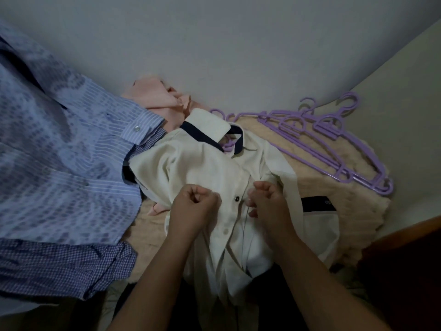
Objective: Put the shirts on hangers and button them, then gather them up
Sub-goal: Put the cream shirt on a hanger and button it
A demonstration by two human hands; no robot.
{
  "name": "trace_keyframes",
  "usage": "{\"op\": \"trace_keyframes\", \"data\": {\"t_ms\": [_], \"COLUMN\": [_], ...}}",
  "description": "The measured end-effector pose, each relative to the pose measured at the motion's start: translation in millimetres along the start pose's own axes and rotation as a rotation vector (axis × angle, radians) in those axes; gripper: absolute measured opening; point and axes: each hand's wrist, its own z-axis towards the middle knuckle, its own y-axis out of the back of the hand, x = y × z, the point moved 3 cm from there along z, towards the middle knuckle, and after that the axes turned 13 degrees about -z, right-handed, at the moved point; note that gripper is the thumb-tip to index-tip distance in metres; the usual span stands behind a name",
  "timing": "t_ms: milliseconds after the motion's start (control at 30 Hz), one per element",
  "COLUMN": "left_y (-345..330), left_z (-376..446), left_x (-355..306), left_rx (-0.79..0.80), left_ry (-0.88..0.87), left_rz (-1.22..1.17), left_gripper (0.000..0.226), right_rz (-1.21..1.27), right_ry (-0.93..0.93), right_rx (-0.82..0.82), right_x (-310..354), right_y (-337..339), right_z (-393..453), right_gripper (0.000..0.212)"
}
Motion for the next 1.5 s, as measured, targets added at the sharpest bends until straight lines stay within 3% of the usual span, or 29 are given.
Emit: {"op": "trace_keyframes", "data": {"t_ms": [100, 200, 400, 600, 867, 1133, 1300, 1500], "left_y": [-20, -36, -32, -21, -27, -23, -25, -28], "left_z": [4, 14, 17, 13, 16, 24, 23, 19], "left_x": [-25, -30, -1, 17, 20, 33, 37, 36], "left_rx": [-0.027, -0.019, 0.014, 0.043, 0.143, 0.086, 0.088, 0.122], "left_ry": [-0.201, -0.278, -0.144, 0.085, 0.078, 0.248, 0.274, 0.272], "left_rz": [0.062, 0.105, 0.153, -0.277, -0.206, -0.4, -0.49, -0.584], "left_gripper": [0.017, 0.025, 0.023, 0.019, 0.013, 0.017, 0.015, 0.025], "right_rz": [0.021, -0.017, 0.007, 0.045, 0.025, -0.029, 0.093, 0.048], "right_ry": [-0.022, 0.019, 0.006, -0.001, 0.016, -0.038, -0.039, 0.02], "right_rx": [0.024, 0.099, 0.125, 0.155, 0.247, 0.236, 0.28, 0.235], "right_x": [3, 5, -8, -14, -3, -9, -5, -7], "right_y": [-4, -12, -17, -26, -27, -27, -28, -24], "right_z": [9, 8, 5, 6, 6, 9, 4, 3], "right_gripper": [0.014, 0.018, 0.017, 0.022, 0.031, 0.022, 0.013, 0.02]}}
